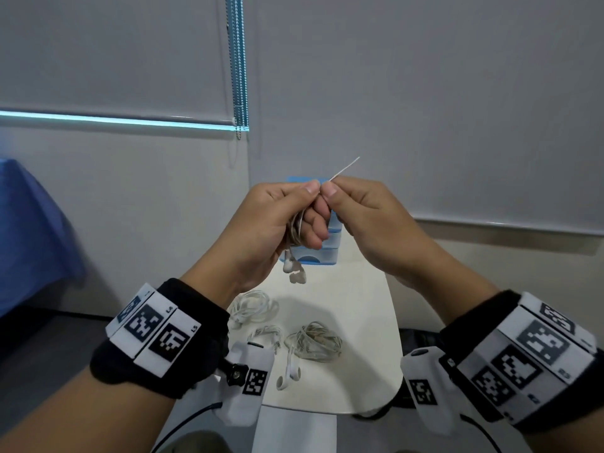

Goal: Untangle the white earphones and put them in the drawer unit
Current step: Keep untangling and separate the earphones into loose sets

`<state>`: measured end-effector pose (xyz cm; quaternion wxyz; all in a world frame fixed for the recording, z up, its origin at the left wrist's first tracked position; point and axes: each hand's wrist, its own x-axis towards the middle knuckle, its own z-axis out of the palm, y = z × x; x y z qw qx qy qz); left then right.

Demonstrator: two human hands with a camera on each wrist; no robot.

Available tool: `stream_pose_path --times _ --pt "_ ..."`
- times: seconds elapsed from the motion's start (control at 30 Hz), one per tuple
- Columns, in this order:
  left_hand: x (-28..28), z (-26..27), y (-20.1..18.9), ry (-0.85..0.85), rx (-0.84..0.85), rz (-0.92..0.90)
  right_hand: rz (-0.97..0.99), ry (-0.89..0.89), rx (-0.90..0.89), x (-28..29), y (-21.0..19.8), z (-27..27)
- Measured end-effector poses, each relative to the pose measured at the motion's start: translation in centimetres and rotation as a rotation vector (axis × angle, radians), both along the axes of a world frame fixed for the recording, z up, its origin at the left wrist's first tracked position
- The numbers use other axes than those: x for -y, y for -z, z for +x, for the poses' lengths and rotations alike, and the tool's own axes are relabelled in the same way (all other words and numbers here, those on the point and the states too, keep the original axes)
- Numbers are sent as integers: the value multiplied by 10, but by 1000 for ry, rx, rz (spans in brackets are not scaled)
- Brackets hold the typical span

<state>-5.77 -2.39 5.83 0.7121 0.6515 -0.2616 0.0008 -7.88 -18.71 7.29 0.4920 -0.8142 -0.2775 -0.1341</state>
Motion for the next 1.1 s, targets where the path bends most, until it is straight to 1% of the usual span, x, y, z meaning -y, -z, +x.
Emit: stream_pose_path --times 0.17,0.27,0.3,0.33,0.4,0.47,0.53,0.67,0.83,0.9,1.0,1.03,1.1 --pt "2 1 3 -39 -54 -65 2 123 33 0 10 5" --pt "4 4 7 -74 -64 -38 5 313 95 1 15 9" --pt "4 5 9 -89 -65 -20 -36 380 152 2 16 8" --pt "3 6 10 -99 -69 -6 -105 409 227 4 18 7" --pt "4 7 10 -104 -89 -4 -243 423 358 7 19 6" --pt "4 7 7 -88 -109 -26 -371 433 453 8 21 5" --pt "5 6 2 -64 -123 -39 -436 458 492 8 24 6" --pt "8 5 -2 -54 -159 -51 -399 456 436 5 27 11" --pt "7 3 -3 -19 -175 -72 -263 337 351 2 26 17" --pt "7 5 -2 -51 -196 -73 -234 308 323 4 27 17" --pt "4 9 4 -124 -229 -122 -247 309 273 6 27 14" --pt "3 10 5 -136 -211 -122 -261 315 251 7 26 13" --pt "2 8 9 -139 -146 -63 -287 338 193 9 24 13"
